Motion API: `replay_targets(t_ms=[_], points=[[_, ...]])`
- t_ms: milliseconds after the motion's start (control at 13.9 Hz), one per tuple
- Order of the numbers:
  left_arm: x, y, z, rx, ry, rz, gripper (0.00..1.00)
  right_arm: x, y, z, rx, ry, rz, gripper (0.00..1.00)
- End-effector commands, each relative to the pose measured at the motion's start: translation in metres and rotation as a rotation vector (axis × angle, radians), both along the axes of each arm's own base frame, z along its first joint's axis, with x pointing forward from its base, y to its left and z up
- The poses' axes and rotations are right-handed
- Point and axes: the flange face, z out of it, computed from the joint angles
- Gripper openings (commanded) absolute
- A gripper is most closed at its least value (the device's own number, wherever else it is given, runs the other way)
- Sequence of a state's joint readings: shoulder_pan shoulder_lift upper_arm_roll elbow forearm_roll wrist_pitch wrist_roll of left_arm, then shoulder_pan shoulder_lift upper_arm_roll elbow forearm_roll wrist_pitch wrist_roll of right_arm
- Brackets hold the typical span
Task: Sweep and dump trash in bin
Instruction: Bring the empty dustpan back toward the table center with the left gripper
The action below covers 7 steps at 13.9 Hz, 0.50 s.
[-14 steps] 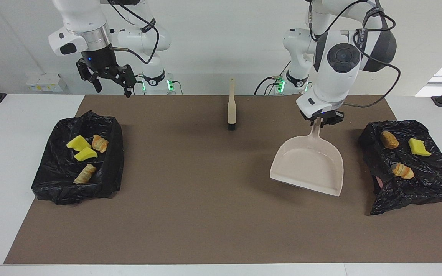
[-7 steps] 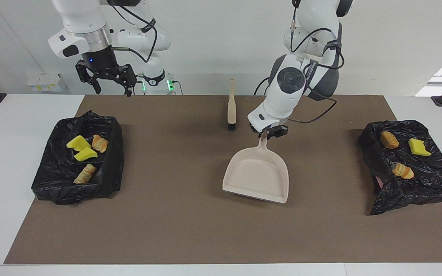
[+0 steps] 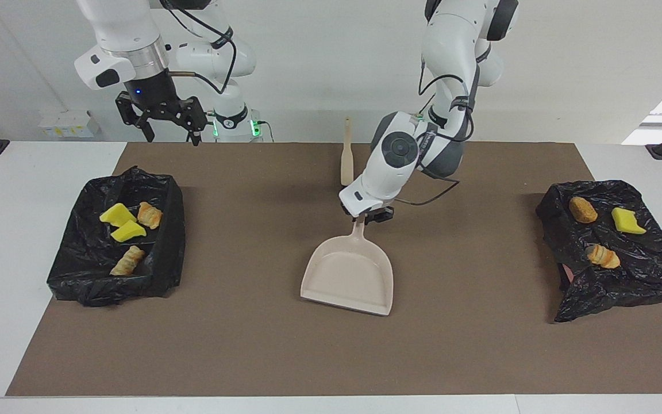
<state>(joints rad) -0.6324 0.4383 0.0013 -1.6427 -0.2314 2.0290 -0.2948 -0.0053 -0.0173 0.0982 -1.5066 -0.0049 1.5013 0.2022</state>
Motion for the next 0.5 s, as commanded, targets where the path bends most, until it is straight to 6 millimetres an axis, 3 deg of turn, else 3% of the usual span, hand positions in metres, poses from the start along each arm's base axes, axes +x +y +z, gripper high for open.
replay_targets(t_ms=[0,144,287,431], points=[[0.005,0.0,0.003,-0.031,-0.029,0.063,1.0,-0.005,-0.004,-0.002,0.023,0.014,0.009,1.0],[0.014,0.018,0.016,-0.032,-0.025,0.084,1.0,-0.006,-0.004,-0.002,0.021,0.014,0.009,1.0],[0.019,0.042,0.043,-0.029,-0.017,0.109,1.0,-0.007,-0.004,-0.003,0.021,0.014,0.007,1.0],[0.041,0.085,0.053,-0.021,-0.009,0.174,1.0,-0.007,-0.004,-0.003,0.02,0.015,0.007,1.0]])
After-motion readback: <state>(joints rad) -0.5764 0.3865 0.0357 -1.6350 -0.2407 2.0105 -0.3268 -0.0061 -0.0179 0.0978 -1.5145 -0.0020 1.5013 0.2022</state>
